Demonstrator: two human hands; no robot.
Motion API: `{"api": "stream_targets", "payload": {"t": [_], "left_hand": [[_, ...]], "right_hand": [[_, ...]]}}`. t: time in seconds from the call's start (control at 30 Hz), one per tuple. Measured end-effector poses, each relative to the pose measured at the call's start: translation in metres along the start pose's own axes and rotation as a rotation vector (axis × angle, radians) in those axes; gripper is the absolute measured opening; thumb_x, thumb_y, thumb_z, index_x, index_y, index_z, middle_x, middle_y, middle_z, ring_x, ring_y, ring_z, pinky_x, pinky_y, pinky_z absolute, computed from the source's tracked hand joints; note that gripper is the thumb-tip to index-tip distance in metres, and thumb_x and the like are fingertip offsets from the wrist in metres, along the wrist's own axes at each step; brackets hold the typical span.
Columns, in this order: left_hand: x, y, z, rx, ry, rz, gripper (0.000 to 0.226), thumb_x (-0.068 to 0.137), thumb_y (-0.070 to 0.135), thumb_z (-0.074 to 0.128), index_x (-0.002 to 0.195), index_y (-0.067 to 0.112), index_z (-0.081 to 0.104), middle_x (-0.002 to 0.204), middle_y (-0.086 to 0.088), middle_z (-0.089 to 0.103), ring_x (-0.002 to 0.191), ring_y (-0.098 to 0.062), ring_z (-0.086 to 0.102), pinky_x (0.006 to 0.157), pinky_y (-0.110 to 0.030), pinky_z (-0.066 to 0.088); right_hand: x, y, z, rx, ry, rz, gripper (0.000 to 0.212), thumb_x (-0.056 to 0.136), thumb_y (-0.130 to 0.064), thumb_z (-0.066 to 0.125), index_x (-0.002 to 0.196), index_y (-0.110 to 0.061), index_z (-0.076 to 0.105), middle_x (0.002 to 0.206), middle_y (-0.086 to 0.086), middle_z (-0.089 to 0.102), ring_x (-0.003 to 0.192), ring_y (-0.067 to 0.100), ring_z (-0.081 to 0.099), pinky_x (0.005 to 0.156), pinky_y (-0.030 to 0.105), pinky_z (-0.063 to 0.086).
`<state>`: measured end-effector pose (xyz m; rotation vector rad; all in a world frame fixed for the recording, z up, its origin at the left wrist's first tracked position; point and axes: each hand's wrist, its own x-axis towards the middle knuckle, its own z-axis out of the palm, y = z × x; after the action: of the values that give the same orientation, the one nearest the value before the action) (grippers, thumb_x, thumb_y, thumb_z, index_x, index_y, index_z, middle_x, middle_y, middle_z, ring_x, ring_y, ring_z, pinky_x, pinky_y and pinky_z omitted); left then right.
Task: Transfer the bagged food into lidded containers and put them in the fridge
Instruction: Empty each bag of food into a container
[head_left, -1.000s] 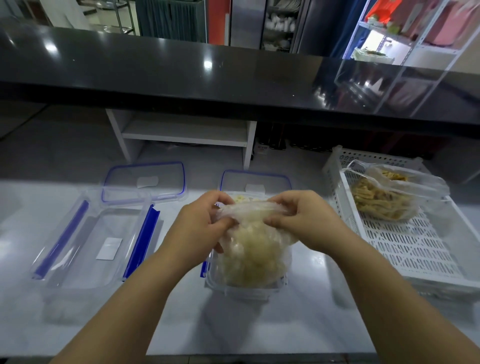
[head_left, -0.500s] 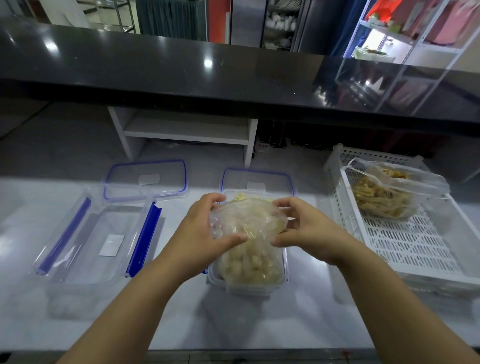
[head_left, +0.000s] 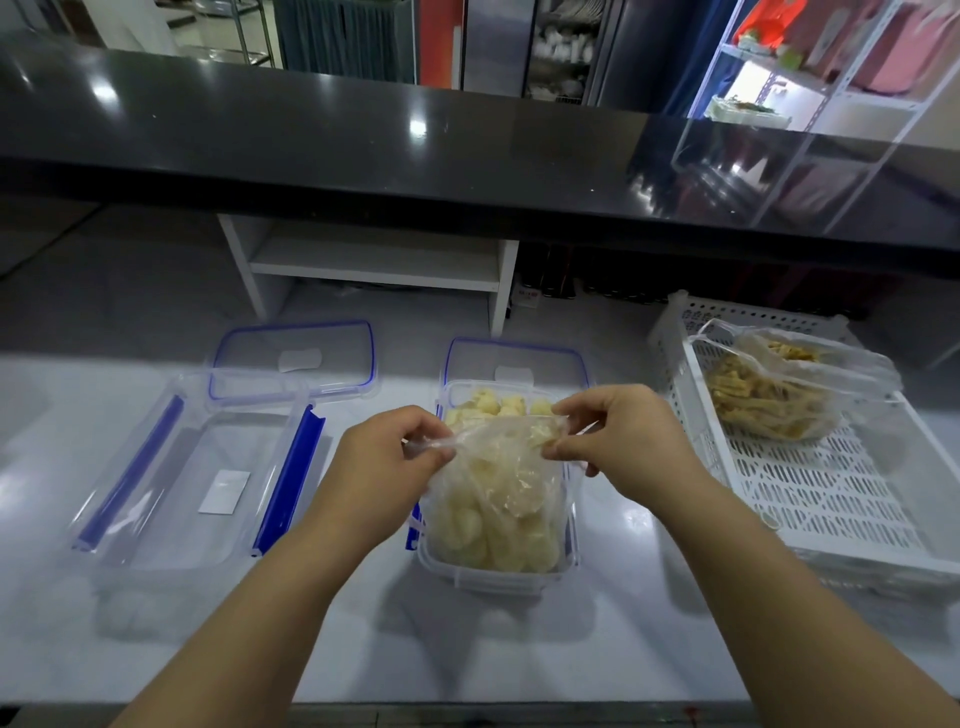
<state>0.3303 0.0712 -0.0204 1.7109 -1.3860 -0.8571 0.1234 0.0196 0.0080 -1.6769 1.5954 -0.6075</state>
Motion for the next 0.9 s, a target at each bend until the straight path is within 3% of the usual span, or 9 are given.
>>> {"api": "stream_targets", "payload": {"t": [0.17, 0.23, 0.37, 0.5, 0.6, 0.67, 0.73, 0.83, 0.9], "left_hand": [[0.003, -0.004, 0.001, 0.04, 0.017, -0.028, 0.006, 0.088, 0.019, 0.062, 0.089, 0.025, 0.064, 0.088, 0.009, 0.065, 0.083, -0.009, 0.06, 0.071, -0.019, 0.046], [0.004, -0.005, 0.003, 0.079, 0.011, -0.011, 0.012, 0.089, 0.02, 0.06, 0.099, 0.023, 0.066, 0.098, 0.008, 0.065, 0.091, -0.007, 0.059, 0.071, -0.013, 0.042], [0.006, -0.005, 0.005, 0.122, 0.054, 0.01, 0.024, 0.093, 0.019, 0.054, 0.115, 0.021, 0.064, 0.111, 0.004, 0.049, 0.098, -0.009, 0.051, 0.086, -0.019, 0.037], [0.005, -0.006, 0.007, 0.118, -0.005, 0.042, 0.035, 0.097, 0.014, 0.045, 0.124, 0.032, 0.054, 0.113, 0.006, 0.05, 0.096, -0.008, 0.051, 0.079, -0.015, 0.04], [0.005, -0.007, 0.009, 0.152, -0.044, 0.069, 0.041, 0.097, 0.009, 0.038, 0.117, 0.04, 0.056, 0.11, 0.006, 0.049, 0.086, 0.001, 0.048, 0.068, -0.005, 0.035], [0.003, -0.006, 0.01, 0.136, -0.072, 0.078, 0.044, 0.096, 0.007, 0.035, 0.108, 0.043, 0.057, 0.11, 0.006, 0.048, 0.085, 0.008, 0.045, 0.066, -0.001, 0.035], [0.002, -0.004, 0.01, 0.117, -0.087, 0.104, 0.047, 0.096, 0.004, 0.035, 0.099, 0.046, 0.056, 0.111, 0.007, 0.049, 0.088, 0.01, 0.045, 0.068, 0.001, 0.035], [0.0, -0.004, 0.009, 0.1, -0.09, 0.158, 0.049, 0.095, 0.002, 0.039, 0.09, 0.048, 0.055, 0.11, 0.01, 0.052, 0.094, 0.013, 0.046, 0.074, 0.005, 0.033], [-0.001, -0.005, 0.008, 0.082, -0.084, 0.159, 0.042, 0.095, 0.007, 0.044, 0.091, 0.046, 0.058, 0.109, 0.012, 0.053, 0.095, 0.013, 0.048, 0.074, 0.006, 0.033]], "right_hand": [[0.001, -0.007, -0.012, 0.129, -0.085, -0.051, 0.03, 0.068, 0.0, 0.081, 0.089, -0.017, 0.068, 0.087, 0.004, 0.072, 0.067, 0.018, 0.066, 0.058, 0.021, 0.05], [0.001, -0.007, -0.011, 0.049, -0.011, -0.086, 0.023, 0.075, -0.007, 0.077, 0.092, -0.02, 0.068, 0.085, -0.004, 0.07, 0.066, 0.01, 0.063, 0.059, 0.018, 0.047], [-0.003, -0.006, -0.005, -0.169, 0.181, -0.177, 0.012, 0.086, -0.017, 0.067, 0.096, -0.021, 0.071, 0.079, -0.019, 0.057, 0.069, -0.005, 0.054, 0.06, 0.005, 0.036], [-0.002, 0.0, 0.002, -0.236, -0.009, -0.117, 0.02, 0.092, -0.019, 0.059, 0.108, -0.023, 0.069, 0.089, -0.013, 0.064, 0.077, -0.005, 0.055, 0.064, 0.006, 0.037], [-0.002, 0.002, 0.007, -0.224, -0.031, -0.075, 0.029, 0.087, -0.03, 0.065, 0.115, -0.023, 0.065, 0.105, -0.01, 0.065, 0.08, 0.002, 0.056, 0.074, 0.018, 0.045], [-0.002, 0.004, 0.011, -0.256, -0.028, -0.031, 0.046, 0.08, -0.037, 0.072, 0.122, -0.022, 0.06, 0.115, -0.007, 0.06, 0.096, 0.011, 0.058, 0.085, 0.025, 0.046], [-0.001, 0.005, 0.016, -0.288, -0.006, 0.0, 0.057, 0.074, -0.038, 0.077, 0.124, -0.021, 0.057, 0.113, -0.005, 0.059, 0.1, 0.013, 0.057, 0.083, 0.024, 0.043], [0.003, 0.01, 0.024, -0.159, -0.006, 0.022, 0.039, 0.077, -0.023, 0.077, 0.114, -0.02, 0.063, 0.085, -0.009, 0.061, 0.075, 0.007, 0.057, 0.067, 0.016, 0.042], [0.006, 0.013, 0.025, -0.109, 0.021, -0.005, 0.019, 0.081, -0.016, 0.072, 0.099, -0.02, 0.071, 0.079, -0.013, 0.062, 0.072, 0.003, 0.057, 0.063, 0.01, 0.04]]}}
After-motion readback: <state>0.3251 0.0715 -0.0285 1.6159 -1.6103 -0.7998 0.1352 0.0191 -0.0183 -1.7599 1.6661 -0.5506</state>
